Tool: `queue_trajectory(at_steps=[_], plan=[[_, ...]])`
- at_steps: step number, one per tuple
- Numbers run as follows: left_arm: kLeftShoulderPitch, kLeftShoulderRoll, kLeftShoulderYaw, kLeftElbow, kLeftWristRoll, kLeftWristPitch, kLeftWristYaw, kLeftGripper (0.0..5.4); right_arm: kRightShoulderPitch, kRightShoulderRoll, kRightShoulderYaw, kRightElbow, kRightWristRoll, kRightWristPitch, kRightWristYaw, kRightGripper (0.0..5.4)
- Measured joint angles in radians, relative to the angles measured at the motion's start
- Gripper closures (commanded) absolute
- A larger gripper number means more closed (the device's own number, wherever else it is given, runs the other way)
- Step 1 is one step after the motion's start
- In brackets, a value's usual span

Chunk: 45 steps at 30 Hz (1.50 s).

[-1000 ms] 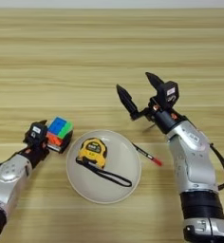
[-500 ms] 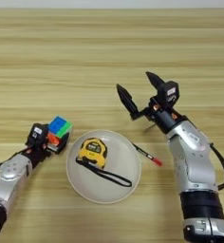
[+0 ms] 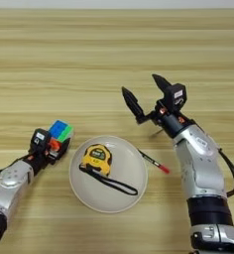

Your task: Move the objects on the table

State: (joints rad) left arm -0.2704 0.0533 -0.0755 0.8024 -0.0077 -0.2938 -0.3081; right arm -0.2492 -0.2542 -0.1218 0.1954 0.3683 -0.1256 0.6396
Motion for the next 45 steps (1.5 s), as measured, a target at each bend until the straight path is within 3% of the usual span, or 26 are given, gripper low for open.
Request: queue_trajectory(at_steps=[13,18,25,45], plan=[[0.02,0.002,0.006,-0.031,0.001,-0.001,0.004,2.14,0.0,0.003,-0.001,0.004,0.0,-0.014,0.0,0.0],[0.081,0.004,0.01,-0.09,0.0,-0.002,0.005,2.14,0.0,0.01,-0.002,0.007,0.0,-0.015,0.0,0.0],[0.129,0.005,0.015,-0.142,-0.002,0.0,0.005,2.14,0.0,0.016,-0.002,0.011,0.0,-0.016,0.0,0.0],[0.188,-0.015,0.018,-0.181,-0.003,-0.006,0.012,2.14,-0.012,0.017,-0.004,0.022,0.0,-0.021,0.001,0.0]])
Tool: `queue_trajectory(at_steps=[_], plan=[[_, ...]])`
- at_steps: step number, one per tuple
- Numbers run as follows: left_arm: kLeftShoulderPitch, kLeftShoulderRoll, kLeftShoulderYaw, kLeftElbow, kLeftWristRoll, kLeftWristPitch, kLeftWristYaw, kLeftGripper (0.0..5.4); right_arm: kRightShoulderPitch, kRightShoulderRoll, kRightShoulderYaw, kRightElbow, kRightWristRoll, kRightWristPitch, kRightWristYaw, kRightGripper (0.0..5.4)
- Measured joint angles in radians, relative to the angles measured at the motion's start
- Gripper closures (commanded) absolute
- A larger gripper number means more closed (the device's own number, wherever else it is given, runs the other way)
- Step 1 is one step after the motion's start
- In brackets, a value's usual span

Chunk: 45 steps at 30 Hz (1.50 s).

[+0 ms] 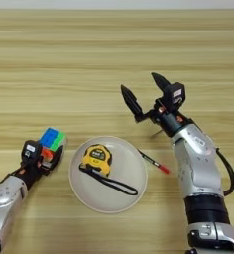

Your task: Move the objects on the table

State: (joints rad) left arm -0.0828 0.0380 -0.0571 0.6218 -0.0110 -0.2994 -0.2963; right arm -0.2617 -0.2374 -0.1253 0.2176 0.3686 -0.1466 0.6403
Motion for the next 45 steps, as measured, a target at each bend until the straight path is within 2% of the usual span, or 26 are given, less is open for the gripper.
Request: queue_trajectory(at_steps=[12,30,33,34,36,45], plan=[[0.038,-0.009,-0.007,-0.017,0.0,-0.002,0.0,2.14,-0.005,0.0,-0.001,0.015,0.0,-0.014,0.0,0.0],[0.054,-0.014,-0.014,-0.018,0.0,-0.015,0.003,2.14,-0.008,-0.001,-0.001,0.018,0.0,-0.016,0.002,0.0],[0.052,-0.014,-0.016,-0.009,0.001,-0.012,0.003,1.74,-0.009,-0.001,-0.001,0.018,0.0,-0.016,0.002,0.0],[0.059,-0.014,-0.019,0.019,0.004,0.014,0.004,1.58,-0.01,-0.001,-0.001,0.018,0.0,-0.016,0.002,0.0],[0.073,-0.014,-0.024,0.023,0.007,0.001,0.007,1.43,-0.012,-0.002,-0.003,0.022,0.0,-0.016,0.002,0.0],[0.063,-0.017,-0.031,0.035,0.011,0.0,0.011,0.7,-0.023,-0.002,-0.003,0.025,0.0,-0.016,0.003,0.0]])
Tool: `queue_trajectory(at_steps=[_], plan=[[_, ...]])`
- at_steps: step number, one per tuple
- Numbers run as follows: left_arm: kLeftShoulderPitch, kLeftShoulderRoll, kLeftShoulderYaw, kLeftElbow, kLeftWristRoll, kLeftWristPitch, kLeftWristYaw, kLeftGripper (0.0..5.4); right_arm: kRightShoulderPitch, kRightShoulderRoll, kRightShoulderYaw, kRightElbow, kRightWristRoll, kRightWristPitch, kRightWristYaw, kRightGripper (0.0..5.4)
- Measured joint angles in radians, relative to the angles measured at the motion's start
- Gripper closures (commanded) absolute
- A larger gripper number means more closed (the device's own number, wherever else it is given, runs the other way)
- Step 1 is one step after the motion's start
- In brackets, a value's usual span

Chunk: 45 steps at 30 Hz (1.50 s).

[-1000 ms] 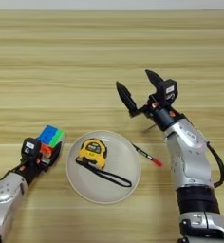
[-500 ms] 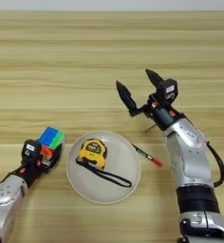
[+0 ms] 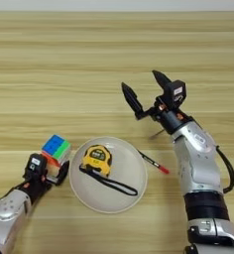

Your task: Move the objects on the table

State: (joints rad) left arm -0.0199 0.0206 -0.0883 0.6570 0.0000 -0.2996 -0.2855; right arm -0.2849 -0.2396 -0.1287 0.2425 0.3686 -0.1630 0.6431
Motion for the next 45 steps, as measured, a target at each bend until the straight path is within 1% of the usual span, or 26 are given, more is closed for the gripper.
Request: queue_trajectory(at_steps=[10,13,20,28,32,33,36,40,41,42,43,45], plan=[[0.004,-0.002,0.002,0.0,-0.002,-0.016,0.003,0.02,-0.003,0.0,0.0,0.01,0.0,-0.001,0.0,0.0],[0.005,-0.002,0.01,-0.005,-0.006,-0.033,0.006,0.02,-0.005,0.0,0.0,0.015,0.0,-0.004,0.001,0.0],[0.032,-0.002,0.034,-0.02,-0.012,-0.066,0.011,0.02,-0.011,0.001,0.0,0.031,0.0,-0.008,0.004,0.0],[0.046,-0.002,0.036,-0.034,-0.014,-0.099,0.025,0.02,-0.012,0.001,-0.001,0.038,0.0,-0.021,0.005,0.0],[0.047,-0.002,0.036,-0.078,-0.02,-0.13,0.018,0.02,-0.012,0.001,-0.002,0.039,0.0,-0.022,0.005,0.0],[0.054,-0.002,0.035,-0.101,-0.043,-0.145,-0.005,0.02,-0.013,0.001,-0.002,0.042,0.0,-0.023,0.005,0.0],[0.074,-0.002,0.03,-0.153,-0.084,-0.179,-0.063,0.02,-0.02,0.0,-0.007,0.051,0.0,-0.023,0.004,0.0],[0.1,-0.002,0.022,-0.22,-0.151,-0.192,-0.147,0.02,-0.031,-0.002,-0.015,0.078,-0.003,-0.025,-0.004,0.0],[0.116,-0.002,0.016,-0.262,-0.191,-0.198,-0.19,0.02,-0.034,-0.003,-0.019,0.095,-0.006,-0.024,-0.008,0.0],[0.125,-0.001,0.011,-0.284,-0.208,-0.203,-0.209,0.02,-0.038,-0.004,-0.022,0.109,-0.008,-0.024,-0.013,0.0],[0.13,-0.001,0.007,-0.307,-0.221,-0.21,-0.225,0.02,-0.044,-0.007,-0.027,0.126,-0.013,-0.024,-0.024,0.0],[0.131,0.0,0.008,-0.331,-0.229,-0.212,-0.235,0.02,-0.059,-0.017,-0.034,0.154,-0.024,-0.024,-0.036,0.0]])
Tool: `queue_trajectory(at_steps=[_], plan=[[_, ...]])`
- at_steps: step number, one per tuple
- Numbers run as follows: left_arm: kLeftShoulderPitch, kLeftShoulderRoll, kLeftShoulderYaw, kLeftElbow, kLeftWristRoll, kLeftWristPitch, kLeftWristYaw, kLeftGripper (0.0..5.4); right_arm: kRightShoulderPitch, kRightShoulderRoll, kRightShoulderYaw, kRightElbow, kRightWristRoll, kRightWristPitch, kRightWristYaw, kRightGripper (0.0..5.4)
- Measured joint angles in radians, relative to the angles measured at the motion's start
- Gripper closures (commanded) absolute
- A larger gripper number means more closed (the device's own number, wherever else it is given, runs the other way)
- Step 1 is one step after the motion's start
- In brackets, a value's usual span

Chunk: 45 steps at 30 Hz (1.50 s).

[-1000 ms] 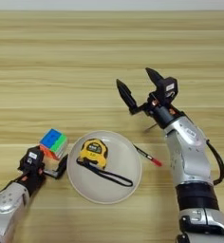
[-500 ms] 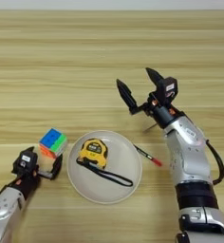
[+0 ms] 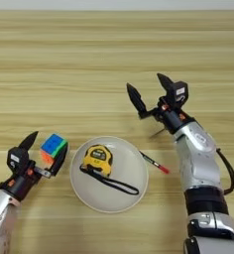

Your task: Move the objects on the table

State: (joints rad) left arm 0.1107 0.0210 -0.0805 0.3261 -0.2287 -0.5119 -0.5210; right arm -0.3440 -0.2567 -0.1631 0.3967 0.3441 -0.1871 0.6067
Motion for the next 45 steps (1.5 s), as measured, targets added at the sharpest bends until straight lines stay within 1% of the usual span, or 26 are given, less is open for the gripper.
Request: queue_trajectory(at_steps=[3,7,10,11,13,14,15,16,17,20,22,23,24,25,28,30,34,36,37,39,41,43,45], plan=[[-0.011,0.009,0.019,-0.002,-0.012,0.0,-0.001,0.02,-0.023,-0.006,-0.005,0.035,-0.008,0.0,-0.023,0.0],[-0.04,0.035,0.052,0.009,-0.013,-0.006,0.002,0.02,-0.041,-0.007,-0.005,0.069,-0.027,-0.002,-0.045,0.0],[-0.09,0.046,0.09,0.06,-0.013,-0.034,0.018,0.02,-0.046,-0.007,-0.005,0.096,-0.045,-0.008,-0.063,0.0],[-0.128,0.054,0.118,0.11,-0.014,-0.056,0.032,0.02,-0.051,-0.007,-0.005,0.116,-0.055,-0.02,-0.079,0.0],[-0.164,0.064,0.147,0.17,-0.014,-0.085,0.046,0.02,-0.056,-0.006,-0.003,0.139,-0.078,-0.024,-0.101,0.0],[-0.189,0.065,0.163,0.218,-0.01,-0.109,0.068,0.02,-0.064,-0.005,-0.003,0.163,-0.091,-0.026,-0.122,0.0],[-0.201,0.066,0.172,0.241,-0.006,-0.123,0.079,0.02,-0.066,-0.005,-0.003,0.173,-0.095,-0.029,-0.131,0.0],[-0.234,0.07,0.187,0.293,0.01,-0.151,0.106,0.02,-0.073,-0.003,-0.003,0.204,-0.112,-0.036,-0.157,0.0],[-0.253,0.071,0.195,0.321,0.022,-0.171,0.123,0.02,-0.075,-0.002,-0.003,0.223,-0.119,-0.041,-0.169,0.0],[-0.288,0.07,0.205,0.377,0.033,-0.215,0.151,0.02,-0.08,0.001,-0.002,0.269,-0.14,-0.051,-0.204,0.0],[-0.32,0.072,0.226,0.433,0.062,-0.246,0.21,0.02,-0.084,0.015,-0.002,0.319,-0.161,-0.067,-0.247,0.0],[-0.331,0.072,0.231,0.444,0.069,-0.251,0.228,0.02,-0.084,0.022,-0.001,0.33,-0.164,-0.068,-0.254,0.0],[-0.357,0.072,0.239,0.476,0.091,-0.26,0.276,0.02,-0.084,0.038,0.001,0.355,-0.169,-0.076,-0.268,0.0],[-0.366,0.072,0.243,0.487,0.101,-0.265,0.295,0.02,-0.084,0.043,-0.001,0.357,-0.167,-0.08,-0.272,0.0],[-0.383,0.072,0.249,0.523,0.135,-0.287,0.356,0.02,-0.082,0.066,-0.007,0.369,-0.167,-0.089,-0.304,0.0],[-0.394,0.072,0.254,0.544,0.142,-0.302,0.382,0.02,-0.076,0.094,-0.021,0.388,-0.167,-0.098,-0.352,0.0],[-0.4,0.067,0.255,0.55,0.125,-0.319,0.371,0.02,-0.061,0.12,-0.044,0.407,-0.167,-0.107,-0.433,0.0],[-0.4,0.067,0.255,0.55,0.12,-0.322,0.366,0.02,-0.057,0.127,-0.047,0.417,-0.168,-0.108,-0.455,0.0],[-0.4,0.06,0.255,0.55,0.108,-0.327,0.358,0.02,-0.041,0.151,-0.052,0.441,-0.178,-0.11,-0.515,0.0],[-0.4,0.057,0.255,0.55,0.107,-0.327,0.357,0.02,-0.042,0.152,-0.055,0.444,-0.181,-0.115,-0.532,0.0],[-0.4,0.054,0.255,0.55,0.103,-0.328,0.351,0.02,-0.046,0.157,-0.056,0.458,-0.197,-0.105,-0.596,0.0],[-0.4,0.05,0.255,0.55,0.102,-0.328,0.345,0.02,-0.05,0.166,-0.054,0.475,-0.203,-0.073,-0.631,0.0],[-0.4,0.049,0.255,0.55,0.102,-0.328,0.342,0.02,-0.057,0.172,-0.053,0.483,-0.203,-0.048,-0.645,0.0]])
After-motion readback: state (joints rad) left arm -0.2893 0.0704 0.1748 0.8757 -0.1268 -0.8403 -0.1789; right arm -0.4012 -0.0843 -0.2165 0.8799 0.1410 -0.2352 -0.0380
